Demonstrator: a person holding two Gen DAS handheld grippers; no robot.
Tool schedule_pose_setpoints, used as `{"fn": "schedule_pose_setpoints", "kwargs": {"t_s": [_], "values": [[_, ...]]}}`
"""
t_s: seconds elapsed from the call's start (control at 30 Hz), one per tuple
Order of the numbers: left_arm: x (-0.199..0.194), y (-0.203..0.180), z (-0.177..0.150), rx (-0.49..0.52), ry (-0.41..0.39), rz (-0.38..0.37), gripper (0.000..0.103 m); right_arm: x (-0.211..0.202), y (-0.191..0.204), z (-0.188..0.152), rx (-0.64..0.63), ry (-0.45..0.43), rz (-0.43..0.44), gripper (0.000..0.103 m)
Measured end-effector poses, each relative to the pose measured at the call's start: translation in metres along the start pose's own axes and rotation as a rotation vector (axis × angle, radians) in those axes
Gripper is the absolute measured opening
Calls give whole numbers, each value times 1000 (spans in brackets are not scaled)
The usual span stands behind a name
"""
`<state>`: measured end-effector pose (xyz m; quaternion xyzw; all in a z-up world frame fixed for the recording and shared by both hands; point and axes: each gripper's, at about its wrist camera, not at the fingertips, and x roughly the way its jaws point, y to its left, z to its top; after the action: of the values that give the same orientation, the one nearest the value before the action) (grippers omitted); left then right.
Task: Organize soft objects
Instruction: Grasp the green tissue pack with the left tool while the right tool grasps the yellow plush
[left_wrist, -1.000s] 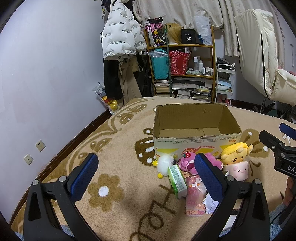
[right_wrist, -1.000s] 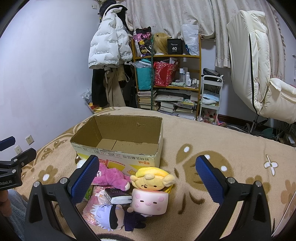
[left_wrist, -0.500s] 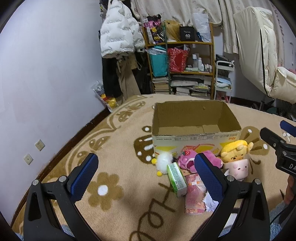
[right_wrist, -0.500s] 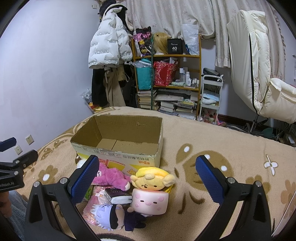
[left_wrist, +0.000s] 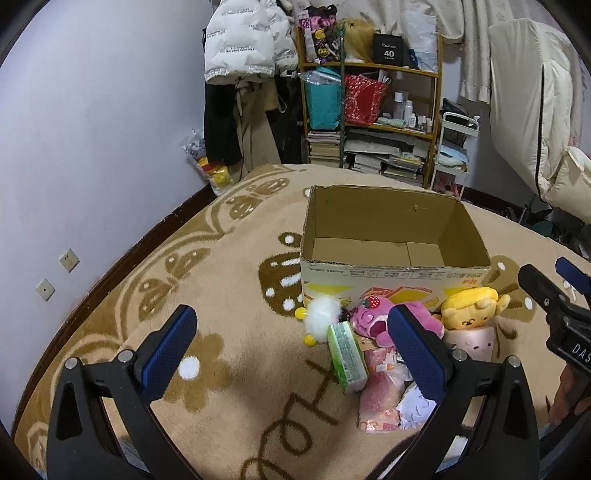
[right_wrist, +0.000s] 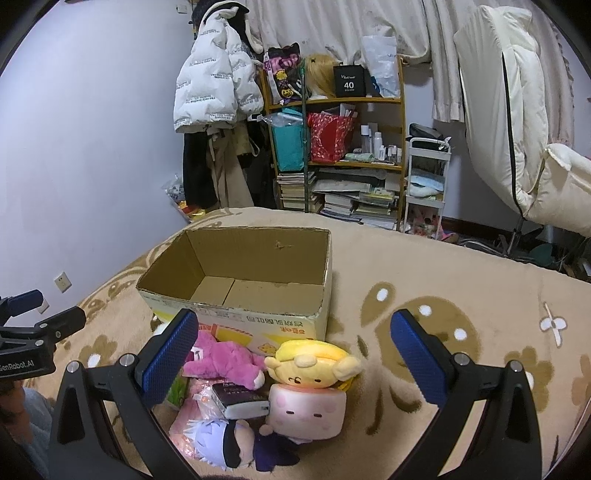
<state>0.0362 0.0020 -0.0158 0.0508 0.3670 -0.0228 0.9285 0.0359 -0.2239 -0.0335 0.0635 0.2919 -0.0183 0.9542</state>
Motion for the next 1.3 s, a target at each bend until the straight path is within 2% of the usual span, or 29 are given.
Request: {"fn": "schedule_pose_setpoints", "kwargs": {"t_s": [0.23,0.43,0.6,1.03,1.23,1.3], "values": [[28,-8,11,-23,52,-7,102,23,-4,3,15,43,7,103],[57,-11,8,-41,128,-18,102,43,-13,-1,41,99,9,103],[78,-11,2,-56,194,-18,102,62,-21,-8,70,159,7,103],[120,-22,-18,-21,348,-30,102,105,-38,-27,119,293,14,103],[135,-22,-26,-26,413,-52,88,116,-44,-35,142,329,23,103],[139,-23,-28,-30,435,-69,79,120,-46,-36,151,347,33,100]]}}
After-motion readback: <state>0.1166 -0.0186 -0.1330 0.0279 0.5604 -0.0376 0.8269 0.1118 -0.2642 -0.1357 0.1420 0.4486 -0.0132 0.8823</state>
